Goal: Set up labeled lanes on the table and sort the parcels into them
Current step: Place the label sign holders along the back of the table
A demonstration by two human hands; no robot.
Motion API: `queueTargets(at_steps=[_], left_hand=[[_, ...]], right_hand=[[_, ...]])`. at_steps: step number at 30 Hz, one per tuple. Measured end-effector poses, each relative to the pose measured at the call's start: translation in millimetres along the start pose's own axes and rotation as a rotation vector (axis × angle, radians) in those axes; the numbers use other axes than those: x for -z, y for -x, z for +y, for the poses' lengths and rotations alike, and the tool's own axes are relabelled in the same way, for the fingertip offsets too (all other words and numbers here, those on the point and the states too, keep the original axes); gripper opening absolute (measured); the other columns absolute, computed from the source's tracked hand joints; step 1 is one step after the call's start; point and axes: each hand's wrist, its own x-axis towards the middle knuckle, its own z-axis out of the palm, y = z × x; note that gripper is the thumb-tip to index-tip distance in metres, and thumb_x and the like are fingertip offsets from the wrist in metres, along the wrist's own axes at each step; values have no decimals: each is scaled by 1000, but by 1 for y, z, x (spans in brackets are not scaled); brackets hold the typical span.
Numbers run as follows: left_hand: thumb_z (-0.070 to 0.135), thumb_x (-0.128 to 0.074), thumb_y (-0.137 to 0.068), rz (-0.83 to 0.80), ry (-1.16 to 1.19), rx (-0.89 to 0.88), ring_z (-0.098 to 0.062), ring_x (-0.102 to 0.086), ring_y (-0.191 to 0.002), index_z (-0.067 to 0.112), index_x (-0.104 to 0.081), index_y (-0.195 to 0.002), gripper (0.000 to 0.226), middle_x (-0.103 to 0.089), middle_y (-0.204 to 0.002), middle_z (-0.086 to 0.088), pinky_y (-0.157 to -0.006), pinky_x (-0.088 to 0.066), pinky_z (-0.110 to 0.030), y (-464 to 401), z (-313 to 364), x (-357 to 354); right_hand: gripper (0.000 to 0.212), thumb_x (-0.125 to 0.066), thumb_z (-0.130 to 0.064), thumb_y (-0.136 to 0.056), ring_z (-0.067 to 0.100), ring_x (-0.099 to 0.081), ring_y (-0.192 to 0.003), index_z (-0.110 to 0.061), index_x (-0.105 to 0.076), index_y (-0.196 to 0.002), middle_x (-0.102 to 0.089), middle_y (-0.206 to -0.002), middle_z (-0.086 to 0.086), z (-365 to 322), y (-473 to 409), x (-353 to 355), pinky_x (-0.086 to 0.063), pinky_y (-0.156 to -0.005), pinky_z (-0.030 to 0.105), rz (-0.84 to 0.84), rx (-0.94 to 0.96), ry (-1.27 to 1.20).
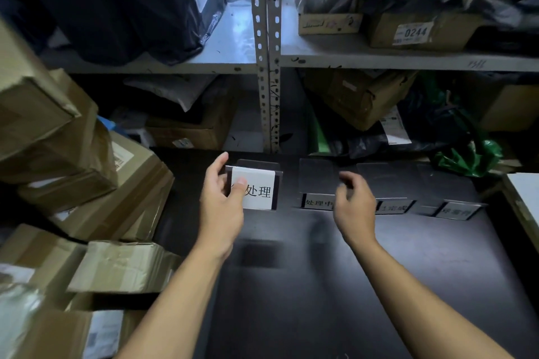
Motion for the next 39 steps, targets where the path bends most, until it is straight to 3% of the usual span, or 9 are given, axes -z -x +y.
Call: queueTargets(at_steps=[4, 7, 14, 20, 25, 28, 30, 35, 39], left_hand=[[4, -49, -100, 15, 67, 106, -8, -65, -100, 33, -53, -115, 32, -66, -120, -4, -77, -51, -22, -8, 3, -1], [3, -48, -100, 13, 43, 118, -10, -64, -103, 32, -57, -110, 33, -66, -118, -3, -72, -52, -18, -15, 4, 1], [4, -53, -96, 74, -356, 114, -12, -61, -112, 15, -64, -130, 37, -61, -132, -6, -102, -49, -32, -36, -21, 16], [-8, -39, -91, -107, -412, 359, 16, -57, -67, 7, -54, -139, 52, -62, -86, 19, -63, -44, -6, -57, -43, 24], [-5, -43, -88, -266, -550, 433, -16, -54, -121, 10, -41, -149, 63, -59, -134, -2, -97, -37, -20, -85, -55, 25], [-7, -43, -85, -288, -594, 434, -17, -61, -107, 9, -60, -125, 47, -62, -118, 7, -95, -46, -26, -98, -65, 27], [-6, -44, -87, -272, -611, 437, -10, -50, -101, 5, -54, -132, 48, -54, -112, 8, -88, -37, -20, -102, -71, 29], [-7, -42, -88, -335, -567, 522, -23, -38, -141, 4, -25, -153, 68, -39, -155, -12, -115, -30, -29, -103, -84, 30], [-7, -41, -87, -326, -567, 529, -24, -41, -138, 6, -30, -152, 67, -43, -151, -12, -102, -31, -21, -100, -89, 34]], right_hand=[[54, -44, -63, -88, 7, -60, -118, -34, -57, -132, -65, -126, -10, -66, 20, -4, -49, -97, 34, -458, -5, -232], [51, -46, -58, -94, 1, -55, -121, -29, -58, -134, -63, -130, -14, -86, 31, -16, -47, -103, 34, -595, 13, -197], [23, -53, -18, -100, 3, -64, -95, -16, -71, -114, -72, -103, -10, -76, 39, -62, -40, -74, 2, -490, 17, -79], [25, -52, -17, -99, 22, -65, -108, -12, -70, -117, -73, -113, 4, -61, 30, -96, -48, -93, 30, -434, -30, 36], [30, -48, -15, -100, 29, -62, -113, -11, -67, -123, -72, -116, 8, -53, 24, -117, -48, -95, 35, -461, -46, 95], [34, -48, -15, -101, 29, -57, -122, -8, -62, -131, -68, -125, 10, -50, 21, -128, -44, -99, 29, -456, -74, 113], [35, -48, -14, -101, 30, -56, -123, -7, -60, -132, -67, -126, 11, -48, 20, -136, -41, -98, 27, -445, -79, 115], [24, -52, -8, -97, 38, -60, -108, 3, -64, -115, -70, -111, 20, -42, 20, -144, -39, -86, 30, -402, -93, 118], [25, -53, -11, -98, 38, -60, -110, -1, -66, -118, -71, -113, 18, -38, 23, -146, -38, -85, 28, -420, -89, 146]])
